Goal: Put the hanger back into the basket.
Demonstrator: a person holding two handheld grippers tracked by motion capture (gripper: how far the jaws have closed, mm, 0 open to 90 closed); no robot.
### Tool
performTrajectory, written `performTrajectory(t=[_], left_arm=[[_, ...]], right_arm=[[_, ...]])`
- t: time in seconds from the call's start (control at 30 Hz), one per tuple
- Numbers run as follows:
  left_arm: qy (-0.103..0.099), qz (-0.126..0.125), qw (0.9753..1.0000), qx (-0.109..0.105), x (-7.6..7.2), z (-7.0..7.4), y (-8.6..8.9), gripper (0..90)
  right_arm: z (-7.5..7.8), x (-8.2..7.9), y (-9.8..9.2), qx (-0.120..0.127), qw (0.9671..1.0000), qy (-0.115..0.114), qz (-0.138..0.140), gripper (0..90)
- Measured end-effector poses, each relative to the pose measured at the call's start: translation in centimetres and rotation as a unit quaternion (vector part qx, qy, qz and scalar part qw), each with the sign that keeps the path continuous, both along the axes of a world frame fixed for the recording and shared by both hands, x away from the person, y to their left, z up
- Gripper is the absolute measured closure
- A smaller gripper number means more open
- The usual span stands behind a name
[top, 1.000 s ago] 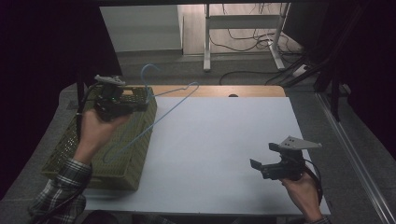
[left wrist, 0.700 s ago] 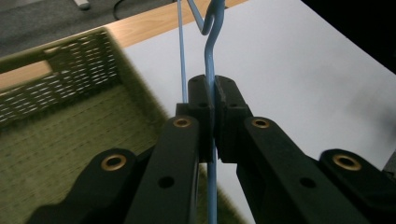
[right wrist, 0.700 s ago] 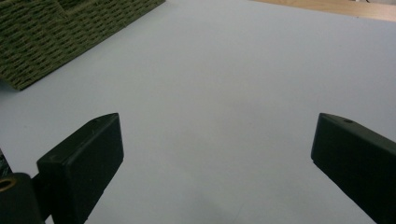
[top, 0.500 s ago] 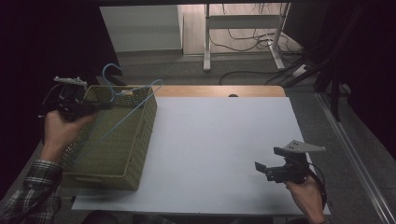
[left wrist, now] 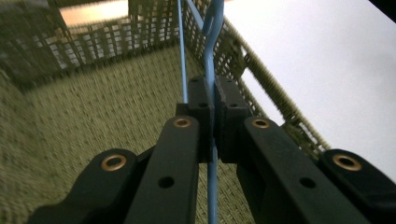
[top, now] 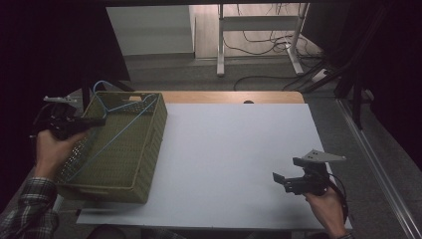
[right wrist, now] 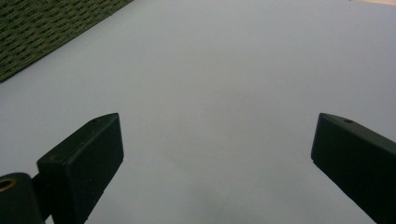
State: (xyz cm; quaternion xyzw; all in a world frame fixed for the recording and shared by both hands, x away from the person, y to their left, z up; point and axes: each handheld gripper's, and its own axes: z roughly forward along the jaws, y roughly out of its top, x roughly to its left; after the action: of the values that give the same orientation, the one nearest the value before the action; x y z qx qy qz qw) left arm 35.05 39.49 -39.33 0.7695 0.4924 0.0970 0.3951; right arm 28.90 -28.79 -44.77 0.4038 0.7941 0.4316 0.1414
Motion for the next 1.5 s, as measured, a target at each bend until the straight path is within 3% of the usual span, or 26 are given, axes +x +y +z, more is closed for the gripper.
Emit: performTrajectory(t=[0.33,0.53,0.57,0.7,0.83,0.97,1.2,1.27,1.43,1.5], left_arm=[[0.056,0.015,0.9982,0.016,1.3,-4.2,-0.6,87.2],[0.087,0.033,0.9942,0.054,1.7,-5.8,-0.4,86.1],[0.084,0.040,0.9936,0.064,1.7,-5.9,-0.3,85.1],[0.054,0.049,0.9943,0.077,1.1,-5.2,-0.4,62.7],[0.016,0.047,0.9969,0.062,0.2,-3.9,-1.1,44.5],[-0.019,0.036,0.9985,0.037,-0.9,-2.6,-2.1,33.6],[-0.056,0.010,0.9984,0.005,-2.8,-0.9,-4.3,21.0],[-0.060,-0.011,0.9981,-0.006,-3.5,-0.6,-5.0,19.5],[-0.084,-0.031,0.9957,-0.027,-5.2,0.3,-6.6,14.2],[-0.089,-0.040,0.9949,-0.027,-5.8,0.5,-7.3,11.8]], right_arm=[[-0.1,-0.1,-0.3,-0.001,0.9999,-0.016,-0.004,1.9],[-0.3,-0.1,-0.3,-0.006,0.9999,-0.015,-0.005,1.9],[-0.3,-0.1,-0.3,-0.007,0.9998,-0.015,-0.005,1.9],[-0.3,-0.1,-0.3,-0.006,0.9998,-0.018,-0.009,1.8],[0.0,-0.3,-0.2,0.007,0.9997,-0.017,-0.014,1.2],[0.4,-0.6,-0.1,0.005,0.9997,-0.021,-0.013,0.8],[0.9,-1.5,0.0,-0.006,0.9996,-0.028,-0.004,0.8],[0.9,-1.6,0.0,-0.005,0.9997,-0.025,-0.003,0.8],[0.9,-2.0,-0.1,-0.007,0.9997,-0.025,-0.002,0.2],[0.9,-2.1,-0.2,-0.008,0.9997,-0.023,0.000,0.0]])
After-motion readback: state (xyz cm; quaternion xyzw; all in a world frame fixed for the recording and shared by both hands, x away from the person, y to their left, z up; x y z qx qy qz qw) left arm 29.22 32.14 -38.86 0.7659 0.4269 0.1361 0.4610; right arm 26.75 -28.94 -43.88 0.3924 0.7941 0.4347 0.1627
